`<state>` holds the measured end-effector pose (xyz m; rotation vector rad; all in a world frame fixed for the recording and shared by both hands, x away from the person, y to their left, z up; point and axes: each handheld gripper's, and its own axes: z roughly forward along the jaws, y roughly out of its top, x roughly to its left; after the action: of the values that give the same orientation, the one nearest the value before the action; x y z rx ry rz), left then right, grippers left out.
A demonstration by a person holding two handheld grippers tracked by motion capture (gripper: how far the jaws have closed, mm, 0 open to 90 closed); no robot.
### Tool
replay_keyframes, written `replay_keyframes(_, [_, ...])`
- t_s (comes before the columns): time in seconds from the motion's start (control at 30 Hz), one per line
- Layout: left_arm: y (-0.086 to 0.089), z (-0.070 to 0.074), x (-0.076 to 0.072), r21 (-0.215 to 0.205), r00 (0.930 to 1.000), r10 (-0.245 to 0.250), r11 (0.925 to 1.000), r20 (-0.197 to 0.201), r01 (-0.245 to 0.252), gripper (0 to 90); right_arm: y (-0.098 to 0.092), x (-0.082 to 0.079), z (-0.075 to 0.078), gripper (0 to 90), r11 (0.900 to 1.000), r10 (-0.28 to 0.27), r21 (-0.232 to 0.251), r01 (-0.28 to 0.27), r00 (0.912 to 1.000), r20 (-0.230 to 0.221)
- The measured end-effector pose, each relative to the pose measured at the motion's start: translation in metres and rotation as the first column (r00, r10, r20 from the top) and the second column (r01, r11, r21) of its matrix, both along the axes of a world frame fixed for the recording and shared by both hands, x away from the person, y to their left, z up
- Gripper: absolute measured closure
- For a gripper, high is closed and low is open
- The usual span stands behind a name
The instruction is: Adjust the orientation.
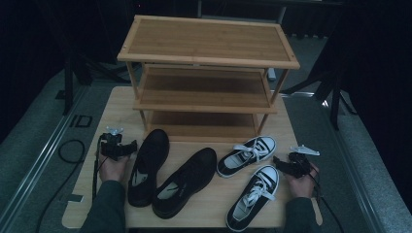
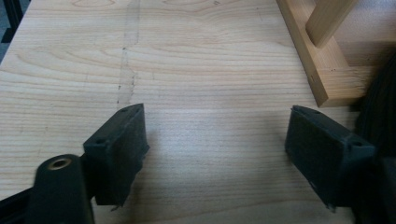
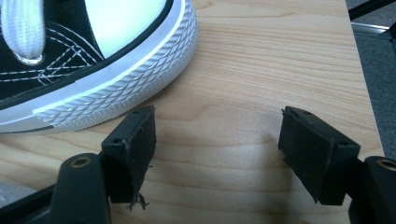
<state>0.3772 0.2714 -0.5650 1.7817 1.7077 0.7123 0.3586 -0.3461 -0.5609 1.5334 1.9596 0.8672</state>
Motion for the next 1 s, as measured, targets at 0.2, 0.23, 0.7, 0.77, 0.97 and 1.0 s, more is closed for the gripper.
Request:
replay_keyframes(0.2, [0.002,0.002,-0.002,-0.001,1.0,0.005,1.0,-0.003,-0.005,31.3,0.0,0.0,0.0,27.7,1.0,0.0,0.0,0.0,1.0,0.0])
replay_keyframes(0.23, [0.005,0.002,-0.004,-0.003,1.0,0.001,1.0,0.0,-0.001,33.7,0.0,0.0,0.0,27.7,1.0,0.0,0.0,0.0,1.0,0.0])
replay_keyframes(0.7, [0.017,0.018,-0.016,0.005,0.999,-0.044,0.999,0.01,0.044,49.0,0.0,0.0,0.0,27.6,1.0,0.001,0.001,-0.001,1.0,0.0])
replay_keyframes(0.77, [0.016,0.025,-0.02,0.017,0.9973,-0.072,0.9973,0.014,0.072,50.7,0.0,0.0,0.0,27.6,1.0,0.001,0.001,-0.001,1.0,0.0])
replay_keyframes(0.97, [0.015,0.038,-0.027,-0.015,0.9924,-0.123,0.9922,0.003,0.123,56.0,0.0,0.0,0.0,27.6,1.0,0.001,0.002,-0.001,1.0,0.0])
replay_keyframes(1.0, [0.015,0.038,-0.027,-0.015,0.9924,-0.123,0.9922,0.003,0.123,56.1,0.0,0.0,0.0,27.6,1.0,0.001,0.002,-0.001,1.0,0.0])
